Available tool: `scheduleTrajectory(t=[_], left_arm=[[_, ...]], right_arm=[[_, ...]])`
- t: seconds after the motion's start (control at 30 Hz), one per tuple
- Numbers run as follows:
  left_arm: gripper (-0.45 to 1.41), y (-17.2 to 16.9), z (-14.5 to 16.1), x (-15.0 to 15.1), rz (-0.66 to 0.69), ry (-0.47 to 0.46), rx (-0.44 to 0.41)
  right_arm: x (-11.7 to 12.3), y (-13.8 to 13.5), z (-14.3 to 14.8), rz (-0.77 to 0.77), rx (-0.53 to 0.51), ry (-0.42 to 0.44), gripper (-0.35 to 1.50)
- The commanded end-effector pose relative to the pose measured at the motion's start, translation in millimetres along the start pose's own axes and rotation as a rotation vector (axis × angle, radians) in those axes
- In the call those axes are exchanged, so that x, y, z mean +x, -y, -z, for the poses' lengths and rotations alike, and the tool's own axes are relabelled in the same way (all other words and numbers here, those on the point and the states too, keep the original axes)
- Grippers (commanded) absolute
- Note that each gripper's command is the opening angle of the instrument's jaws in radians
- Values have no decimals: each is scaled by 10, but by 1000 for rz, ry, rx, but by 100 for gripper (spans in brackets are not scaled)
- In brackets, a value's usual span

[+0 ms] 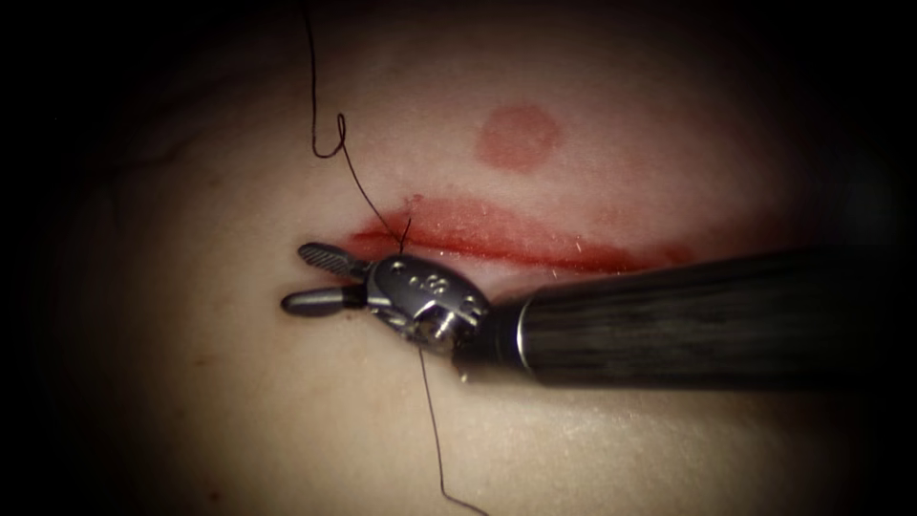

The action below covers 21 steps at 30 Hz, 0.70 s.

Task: Wound Closure
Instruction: Wrap the suture around the right gripper once.

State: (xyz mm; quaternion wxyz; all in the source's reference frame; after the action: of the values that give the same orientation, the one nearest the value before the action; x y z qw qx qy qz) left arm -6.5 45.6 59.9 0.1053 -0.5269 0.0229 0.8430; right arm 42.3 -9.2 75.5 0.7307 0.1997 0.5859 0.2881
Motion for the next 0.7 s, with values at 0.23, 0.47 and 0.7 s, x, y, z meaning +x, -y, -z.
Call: scheduleTrajectory(t=[0.23,0.47,0.7], left_arm=[[-35,-25,22,30,-6,-26,9],[-35,-47,55,59,5,-71,16],[-35,-85,90,86,23,-112,14]], right_arm=[[0,-33,-23,-10,-48,-3,84],[-2,-45,-25,-11,-75,-4,76],[-1,-55,-29,-3,-92,-5,73]])
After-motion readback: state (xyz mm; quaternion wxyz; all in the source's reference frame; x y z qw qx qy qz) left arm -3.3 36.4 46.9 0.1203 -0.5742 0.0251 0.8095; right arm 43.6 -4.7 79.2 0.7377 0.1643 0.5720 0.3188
